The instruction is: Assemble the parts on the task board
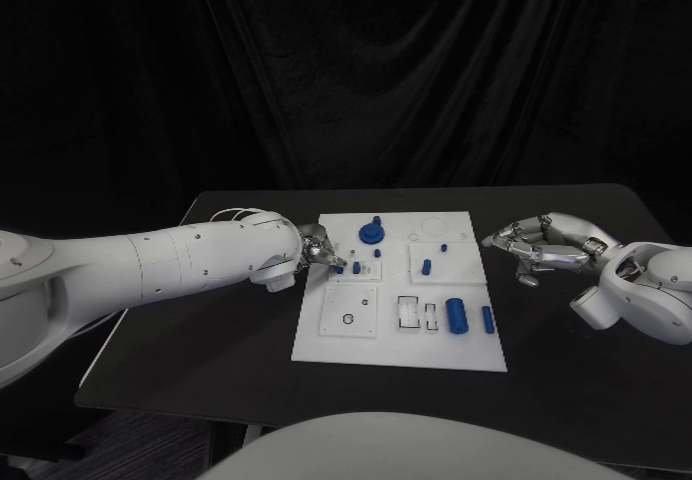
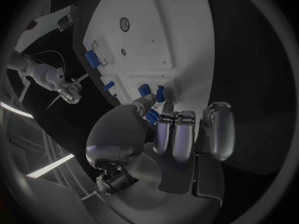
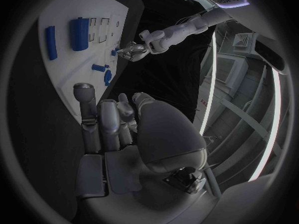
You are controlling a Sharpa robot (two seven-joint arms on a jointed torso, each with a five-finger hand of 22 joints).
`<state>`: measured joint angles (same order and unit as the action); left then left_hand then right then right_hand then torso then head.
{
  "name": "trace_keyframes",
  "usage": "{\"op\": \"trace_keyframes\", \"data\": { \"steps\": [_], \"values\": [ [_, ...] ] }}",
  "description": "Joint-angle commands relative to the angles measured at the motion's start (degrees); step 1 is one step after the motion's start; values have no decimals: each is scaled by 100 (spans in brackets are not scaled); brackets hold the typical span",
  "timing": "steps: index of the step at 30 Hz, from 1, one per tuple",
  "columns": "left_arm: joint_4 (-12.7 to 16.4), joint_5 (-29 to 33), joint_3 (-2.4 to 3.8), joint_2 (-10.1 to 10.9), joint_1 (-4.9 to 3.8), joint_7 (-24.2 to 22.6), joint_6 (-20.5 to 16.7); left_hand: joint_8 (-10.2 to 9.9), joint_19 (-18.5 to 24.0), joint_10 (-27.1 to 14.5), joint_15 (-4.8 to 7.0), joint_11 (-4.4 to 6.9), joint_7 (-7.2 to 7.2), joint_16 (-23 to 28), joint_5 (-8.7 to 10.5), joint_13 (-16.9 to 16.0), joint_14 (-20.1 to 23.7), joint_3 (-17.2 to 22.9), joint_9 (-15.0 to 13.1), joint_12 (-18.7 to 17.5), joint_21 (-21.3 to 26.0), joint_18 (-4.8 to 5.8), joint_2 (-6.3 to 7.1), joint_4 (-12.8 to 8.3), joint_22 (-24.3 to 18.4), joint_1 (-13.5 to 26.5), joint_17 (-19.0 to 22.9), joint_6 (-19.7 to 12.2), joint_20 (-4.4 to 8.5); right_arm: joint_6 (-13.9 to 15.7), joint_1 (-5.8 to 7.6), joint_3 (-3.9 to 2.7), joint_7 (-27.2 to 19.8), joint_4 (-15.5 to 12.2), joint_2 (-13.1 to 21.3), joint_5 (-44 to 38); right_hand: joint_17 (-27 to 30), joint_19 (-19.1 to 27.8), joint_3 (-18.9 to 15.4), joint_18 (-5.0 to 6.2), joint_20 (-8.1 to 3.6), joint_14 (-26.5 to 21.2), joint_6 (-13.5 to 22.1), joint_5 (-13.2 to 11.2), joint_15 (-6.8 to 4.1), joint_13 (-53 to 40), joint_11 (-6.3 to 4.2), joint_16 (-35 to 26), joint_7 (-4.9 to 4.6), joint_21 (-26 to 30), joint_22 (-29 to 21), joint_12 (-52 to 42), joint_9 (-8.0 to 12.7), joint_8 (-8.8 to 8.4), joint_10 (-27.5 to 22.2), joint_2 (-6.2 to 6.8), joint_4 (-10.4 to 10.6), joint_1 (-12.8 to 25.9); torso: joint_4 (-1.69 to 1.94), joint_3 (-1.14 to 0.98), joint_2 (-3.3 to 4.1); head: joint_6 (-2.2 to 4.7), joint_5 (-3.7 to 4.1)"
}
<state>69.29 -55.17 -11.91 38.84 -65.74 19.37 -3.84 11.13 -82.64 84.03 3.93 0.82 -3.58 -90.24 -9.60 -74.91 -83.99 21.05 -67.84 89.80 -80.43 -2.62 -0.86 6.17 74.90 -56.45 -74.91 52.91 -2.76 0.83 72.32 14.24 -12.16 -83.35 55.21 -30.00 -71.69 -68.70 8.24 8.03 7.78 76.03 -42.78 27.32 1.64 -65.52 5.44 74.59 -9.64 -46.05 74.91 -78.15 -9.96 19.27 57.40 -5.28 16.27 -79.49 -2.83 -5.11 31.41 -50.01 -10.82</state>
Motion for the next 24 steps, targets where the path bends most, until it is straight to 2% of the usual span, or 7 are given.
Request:
{"op": "trace_keyframes", "data": {
  "steps": [1,5,8,10,19,24],
  "values": [
    [-6,0,-18,-22,57,26,158,-37,37,597,-57,-56,-32,24,80,-1509,-601,-142,34,20,23,-69,18,83,553,108,-1509,-14,-21,-88,-16,-4,132,-19,12,-13,12,50,38,45,5,-47,44,69,9,16,-7,-32,4,41,379,37,6,34,-34,1,-17,-85,-1,-2,-2,1,5],
    [-51,0,-18,-27,66,150,248,-102,46,597,-78,-79,-55,24,293,-1509,-601,-507,100,20,48,-75,69,325,545,269,-1509,-5,-43,-98,-16,-4,148,-24,16,-14,25,48,81,44,3,-54,58,224,9,52,-7,-24,1,45,382,43,13,73,-52,39,-38,-189,-5,-2,-2,1,-2],
    [-76,0,-18,-30,70,259,320,-137,54,597,-84,-85,-58,24,378,-1509,-601,-716,137,20,66,-80,71,455,538,353,-1509,1,-51,-106,-16,-4,155,-27,18,-14,26,47,90,44,3,-54,61,257,9,57,-7,-20,0,44,383,43,15,81,-53,48,-42,-209,-9,-4,0,1,-8],
    [-90,0,-18,-31,73,316,366,-160,59,597,-88,-89,-61,24,504,-1509,-601,-896,164,20,83,-84,44,581,534,437,-1509,10,-55,-110,-16,-4,160,-27,18,-14,29,47,108,44,2,-55,65,317,8,68,-7,-16,0,48,383,44,17,94,-57,63,-52,-244,-6,-3,0,1,-7],
    [-113,0,-18,-18,82,331,423,-136,64,597,-87,-86,-56,24,603,-1509,-601,-1164,128,20,108,-89,-18,764,530,512,-1509,39,-57,-125,-16,-4,175,-24,18,-14,36,48,126,44,2,-58,72,390,9,82,-6,-13,-3,52,383,45,21,111,-62,86,-57,-279,-2,-6,-2,1,-9],
    [-114,0,-18,-10,84,151,327,-16,51,597,-76,-70,-33,24,649,-1509,-601,-1442,-41,20,106,-86,-90,1016,549,665,-1509,82,-48,-132,-16,-4,181,-19,14,-14,33,50,131,45,2,-56,73,405,9,81,-5,-9,-3,56,382,43,22,113,-57,87,-57,-284,-3,-3,-4,1,-16]
  ]
}}
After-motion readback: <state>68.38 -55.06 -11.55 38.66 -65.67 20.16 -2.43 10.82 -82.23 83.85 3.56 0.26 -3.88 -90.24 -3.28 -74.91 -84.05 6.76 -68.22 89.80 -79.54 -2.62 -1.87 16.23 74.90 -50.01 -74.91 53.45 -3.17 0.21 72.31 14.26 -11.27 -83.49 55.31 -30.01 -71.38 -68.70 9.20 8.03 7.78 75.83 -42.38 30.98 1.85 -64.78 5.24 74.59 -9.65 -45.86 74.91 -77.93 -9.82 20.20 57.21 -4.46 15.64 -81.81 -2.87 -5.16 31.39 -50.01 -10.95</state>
